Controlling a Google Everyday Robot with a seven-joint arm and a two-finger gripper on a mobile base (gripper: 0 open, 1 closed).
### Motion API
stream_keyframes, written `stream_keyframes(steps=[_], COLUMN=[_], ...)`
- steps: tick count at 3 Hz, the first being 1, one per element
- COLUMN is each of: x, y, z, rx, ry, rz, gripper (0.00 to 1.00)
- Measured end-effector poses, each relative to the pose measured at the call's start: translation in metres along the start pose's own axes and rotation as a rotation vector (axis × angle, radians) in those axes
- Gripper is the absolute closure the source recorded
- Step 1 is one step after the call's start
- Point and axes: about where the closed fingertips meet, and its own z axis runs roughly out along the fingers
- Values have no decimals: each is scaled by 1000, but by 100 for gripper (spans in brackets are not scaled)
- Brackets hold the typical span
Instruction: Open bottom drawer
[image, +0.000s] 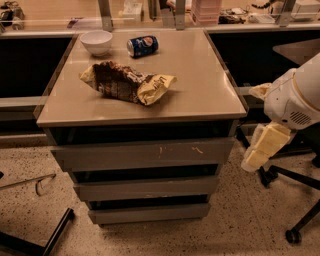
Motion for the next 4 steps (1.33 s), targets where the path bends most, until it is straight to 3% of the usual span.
stream_keyframes(steps=[1, 2, 4], x=[0, 0, 7], y=[0, 11, 56], z=[0, 19, 111], rx=[0, -19, -142], ry=[1, 5, -91], rz=[-1, -6, 3], gripper=[0, 0, 0])
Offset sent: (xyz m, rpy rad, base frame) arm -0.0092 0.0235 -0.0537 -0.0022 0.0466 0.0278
